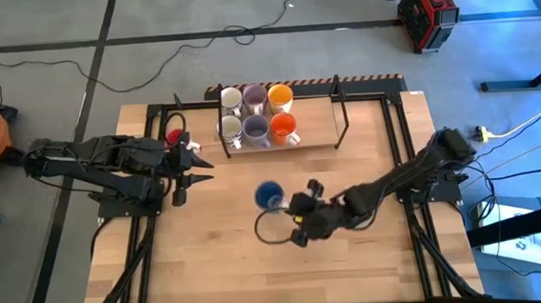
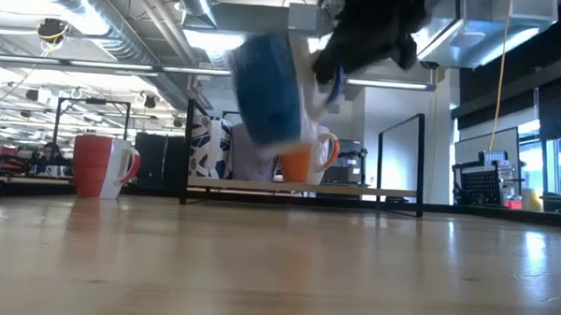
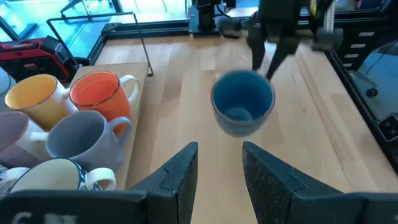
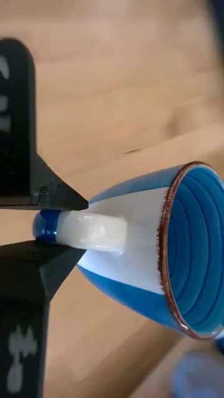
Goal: Place coffee mugs
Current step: Put the blue mug on the shelf
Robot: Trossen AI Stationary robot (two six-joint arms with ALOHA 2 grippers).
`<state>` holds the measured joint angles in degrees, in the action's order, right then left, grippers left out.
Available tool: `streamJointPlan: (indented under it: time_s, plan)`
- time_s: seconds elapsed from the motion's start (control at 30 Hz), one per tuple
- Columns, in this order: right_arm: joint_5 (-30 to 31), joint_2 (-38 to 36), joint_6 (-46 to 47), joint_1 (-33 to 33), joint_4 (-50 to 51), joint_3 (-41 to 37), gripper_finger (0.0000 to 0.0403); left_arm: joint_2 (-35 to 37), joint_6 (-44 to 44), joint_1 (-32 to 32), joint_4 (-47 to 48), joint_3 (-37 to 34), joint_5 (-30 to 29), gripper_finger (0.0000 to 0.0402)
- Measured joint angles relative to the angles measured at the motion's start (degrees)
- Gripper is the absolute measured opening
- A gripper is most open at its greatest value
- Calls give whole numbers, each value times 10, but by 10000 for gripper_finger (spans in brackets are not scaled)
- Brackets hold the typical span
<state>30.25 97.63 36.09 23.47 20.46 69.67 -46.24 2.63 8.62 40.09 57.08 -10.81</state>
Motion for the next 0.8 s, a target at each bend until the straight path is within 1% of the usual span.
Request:
streamJointPlan:
  time_s: [0.17, 0.3, 0.43, 0.57, 0.63, 0.8]
  plan:
    - [8, 64, 15, 7, -19, 0, 32, 0, -1, 0, 0, 0, 0, 121]
    - [2, 101, 26, 7, -47, 0, 32, 0, -2, 0, -1, 0, 0, 121]
    - [2, 119, 30, 7, -68, 0, 32, 0, -2, 0, -1, 0, 0, 121]
    - [-3, 122, 30, 6, -73, 1, 32, 0, -2, 0, -1, 0, 0, 121]
    - [-7, 122, 33, 6, -70, 1, 47, 0, -2, 0, -1, 0, 0, 121]
    - [-39, 122, 34, 5, -63, 1, 117, 0, -2, 0, -1, 0, 0, 121]
